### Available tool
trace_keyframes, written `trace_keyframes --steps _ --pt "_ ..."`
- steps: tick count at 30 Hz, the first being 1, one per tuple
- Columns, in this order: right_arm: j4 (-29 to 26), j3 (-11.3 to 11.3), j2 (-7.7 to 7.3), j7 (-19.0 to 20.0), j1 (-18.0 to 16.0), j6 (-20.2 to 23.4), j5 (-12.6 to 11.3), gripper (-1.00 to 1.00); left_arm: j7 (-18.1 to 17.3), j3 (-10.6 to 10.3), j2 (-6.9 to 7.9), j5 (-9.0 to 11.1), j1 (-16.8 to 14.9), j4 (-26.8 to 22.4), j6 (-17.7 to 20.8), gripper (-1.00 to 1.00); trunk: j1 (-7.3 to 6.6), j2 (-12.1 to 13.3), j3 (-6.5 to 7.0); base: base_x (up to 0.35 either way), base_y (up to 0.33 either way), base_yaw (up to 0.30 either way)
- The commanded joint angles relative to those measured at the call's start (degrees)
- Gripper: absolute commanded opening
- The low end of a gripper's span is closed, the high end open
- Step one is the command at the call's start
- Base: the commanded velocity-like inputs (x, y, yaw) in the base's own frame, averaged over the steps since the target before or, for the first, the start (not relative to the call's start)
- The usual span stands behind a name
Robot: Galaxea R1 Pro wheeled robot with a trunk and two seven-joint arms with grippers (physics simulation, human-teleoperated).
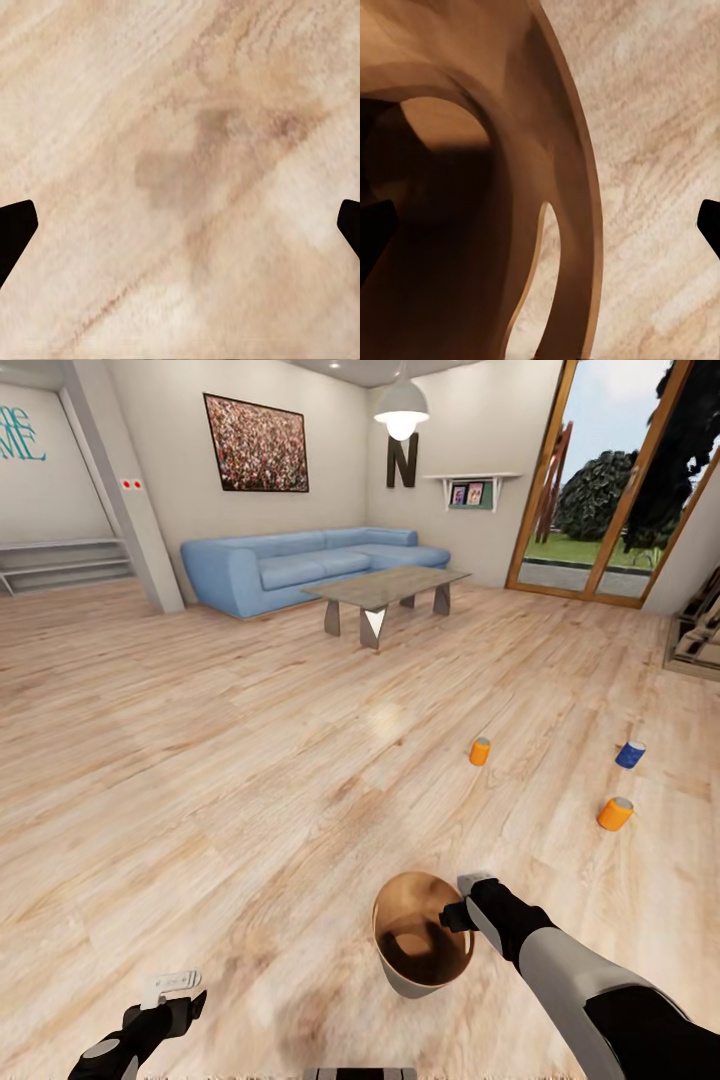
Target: Put the three can of soda from the living room inside the tash can in the kitchen.
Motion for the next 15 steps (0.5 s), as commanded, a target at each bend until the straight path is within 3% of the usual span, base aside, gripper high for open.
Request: trace_keyframes --steps 1,15 --pt "0.0 0.0 0.0 0.0 0.0 0.0 0.0 1.0 0.0 0.0 0.0 0.0 0.0 0.0 0.0 1.0 0.02 0.0 -0.23 0.0 0.0 0.0" --pt "0.0 0.0 0.01 0.0 0.0 0.0 0.0 1.0 0.0 0.0 -0.01 0.0 0.0 0.0 0.0 1.0 0.02 0.0 -0.23 0.0 0.0 0.0"
